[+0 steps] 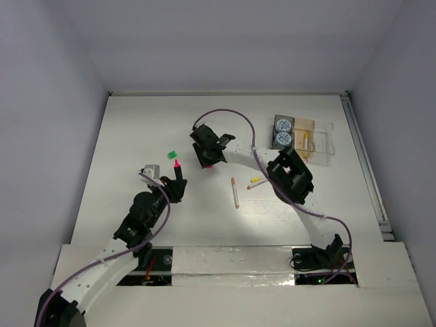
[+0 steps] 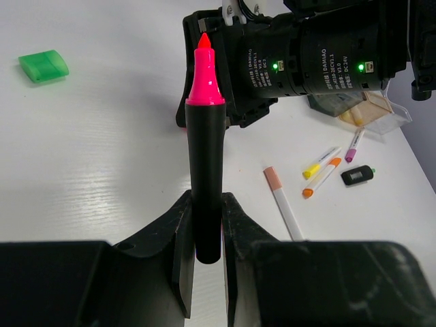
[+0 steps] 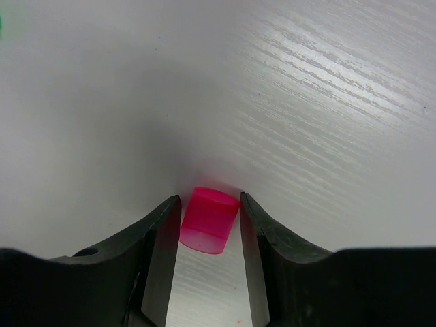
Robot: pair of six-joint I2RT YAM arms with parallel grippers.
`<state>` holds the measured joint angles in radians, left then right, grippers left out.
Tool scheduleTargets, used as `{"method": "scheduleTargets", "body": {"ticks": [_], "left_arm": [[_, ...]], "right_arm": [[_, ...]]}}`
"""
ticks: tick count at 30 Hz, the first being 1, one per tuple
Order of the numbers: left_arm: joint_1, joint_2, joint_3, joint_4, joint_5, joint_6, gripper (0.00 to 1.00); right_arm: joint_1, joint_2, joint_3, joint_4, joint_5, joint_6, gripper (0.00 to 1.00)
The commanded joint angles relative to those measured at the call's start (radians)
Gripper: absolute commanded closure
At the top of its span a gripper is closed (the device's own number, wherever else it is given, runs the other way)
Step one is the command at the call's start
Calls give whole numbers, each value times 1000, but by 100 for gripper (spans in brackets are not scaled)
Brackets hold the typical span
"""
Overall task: Sort the stationery into containers
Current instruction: Close the pen cap on the pen.
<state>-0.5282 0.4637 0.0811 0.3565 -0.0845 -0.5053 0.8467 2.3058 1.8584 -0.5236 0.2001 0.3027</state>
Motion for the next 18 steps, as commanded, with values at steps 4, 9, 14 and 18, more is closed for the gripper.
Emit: {"method": "scheduleTargets", "body": {"ticks": [4, 9, 14, 18], "left_arm": [[2, 4, 29, 61, 12, 7, 100], [2, 3, 28, 64, 20, 5, 100], [2, 10, 26, 73, 26, 5, 100], [2, 21, 25, 82, 35, 4, 100]], "right_arm": [[17, 37, -4, -18, -19, 10, 58], [26, 17, -31, 23, -31, 1, 63], [26, 0, -59, 42, -33, -2, 75], [26, -49, -111, 112, -37, 12, 86]]}}
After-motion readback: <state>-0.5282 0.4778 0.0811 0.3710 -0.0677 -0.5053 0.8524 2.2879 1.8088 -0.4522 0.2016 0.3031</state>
